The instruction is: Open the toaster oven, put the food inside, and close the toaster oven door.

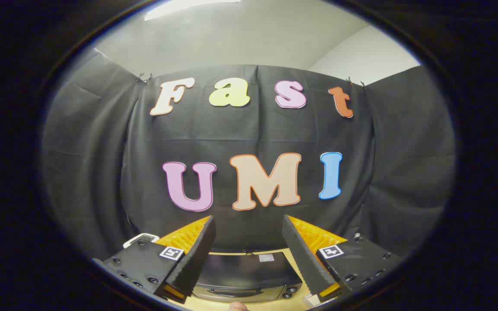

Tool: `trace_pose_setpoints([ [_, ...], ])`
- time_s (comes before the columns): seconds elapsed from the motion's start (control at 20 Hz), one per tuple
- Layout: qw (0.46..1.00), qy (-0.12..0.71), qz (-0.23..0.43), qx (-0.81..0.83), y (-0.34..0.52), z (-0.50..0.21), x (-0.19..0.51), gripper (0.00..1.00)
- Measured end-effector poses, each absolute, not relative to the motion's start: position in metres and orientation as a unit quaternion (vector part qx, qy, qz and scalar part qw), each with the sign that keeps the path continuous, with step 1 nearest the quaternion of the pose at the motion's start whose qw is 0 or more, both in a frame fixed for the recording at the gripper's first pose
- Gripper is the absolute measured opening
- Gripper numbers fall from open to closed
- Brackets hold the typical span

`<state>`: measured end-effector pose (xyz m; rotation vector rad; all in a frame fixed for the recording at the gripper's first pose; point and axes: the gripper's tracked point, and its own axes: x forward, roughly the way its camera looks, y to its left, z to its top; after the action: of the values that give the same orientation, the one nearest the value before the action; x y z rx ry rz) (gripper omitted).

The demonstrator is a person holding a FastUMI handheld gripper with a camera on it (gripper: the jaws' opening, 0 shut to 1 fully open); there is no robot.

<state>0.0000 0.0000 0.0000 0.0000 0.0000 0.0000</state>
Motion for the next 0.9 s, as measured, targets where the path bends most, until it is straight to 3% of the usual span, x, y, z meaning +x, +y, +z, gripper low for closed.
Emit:
trace_pose_setpoints([
  [0.5,1.0,0.013,0.001,0.01,0.006,-0.011,-0.002,0.97],
  [0.9,0.998,0.055,0.014,0.023,0.017,-0.074,0.014,0.98],
])
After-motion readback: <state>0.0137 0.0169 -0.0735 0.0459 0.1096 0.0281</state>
